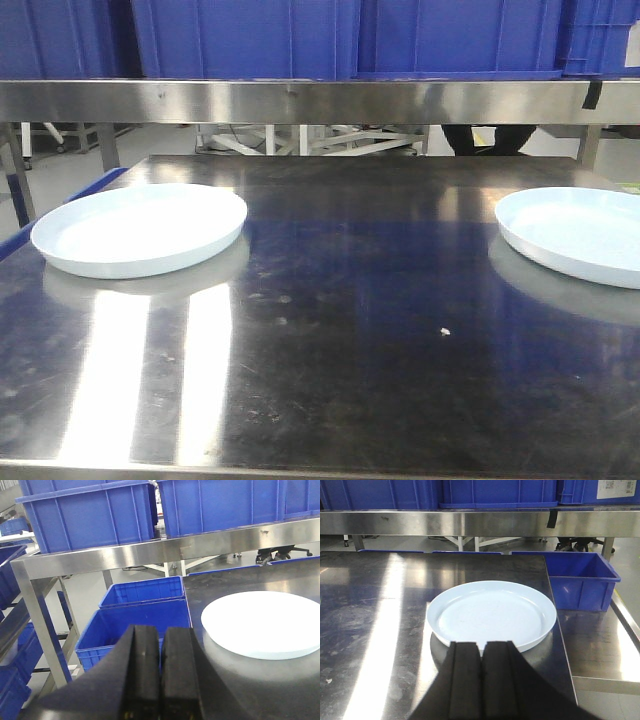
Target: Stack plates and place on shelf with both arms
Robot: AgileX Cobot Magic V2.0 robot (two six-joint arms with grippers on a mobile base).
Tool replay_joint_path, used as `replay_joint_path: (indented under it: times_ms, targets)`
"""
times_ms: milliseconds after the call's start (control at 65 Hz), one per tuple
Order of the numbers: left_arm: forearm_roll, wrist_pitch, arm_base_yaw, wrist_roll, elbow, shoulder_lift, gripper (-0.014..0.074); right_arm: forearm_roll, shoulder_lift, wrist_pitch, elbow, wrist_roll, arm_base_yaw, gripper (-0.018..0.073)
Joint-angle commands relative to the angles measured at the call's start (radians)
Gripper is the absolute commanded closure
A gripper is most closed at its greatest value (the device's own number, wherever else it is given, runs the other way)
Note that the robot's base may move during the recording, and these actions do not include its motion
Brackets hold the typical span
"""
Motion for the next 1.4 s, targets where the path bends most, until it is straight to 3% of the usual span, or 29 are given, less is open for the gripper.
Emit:
replay_joint_path:
  times_ms: [0, 139, 308, 477, 600, 693, 939, 1385]
  targets:
    - [-0.018, -0.087, -0.004, -0.002, 0.003, -0.022, 0.0514, -0.013, -0.018, -0.083, -0.001, -0.003, -0.004, 0.0511]
    - [-0.019, -0.087, -0.004, -0.002, 0.003, -0.022, 0.0514, -0.013, -0.018, -0.083, -0.001, -0.003, -0.004, 0.0511]
    - [-0.104, -0.133, -0.004, -0.002, -0.004, -0.022, 0.0514, -0.013, -0.018, -0.083, -0.001, -0.003, -0.004, 0.0511]
    - [-0.108, -0.135, -0.004, -0.002, -0.093, 0.007, 0.0507, -0.013, -0.018, -0.083, -0.001, -0.003, -0.004, 0.0511]
    - [-0.116, -0.05, -0.004, -0.002, -0.193, 0.071, 0.0507, -0.013, -0.018, -0.083, -0.001, -0.003, -0.004, 0.0511]
    - [-0.196, -0.02, -0.004, -0.002, -0.26, 0.138, 0.0507, -0.013, -0.018, -0.083, -0.001, -0.003, -0.004, 0.0511]
    - [-0.305, 0.157, -0.004, -0.002, -0.406, 0.393, 0.0507, -0.013, -0.018, -0.083, -0.001, -0.003, -0.004, 0.0511]
    - [-0.312, 0.422, -0.004, -0.002, -0.709, 0.986, 0.0507, -0.013, -0.018, -0.083, -0.001, -0.003, -0.004, 0.0511]
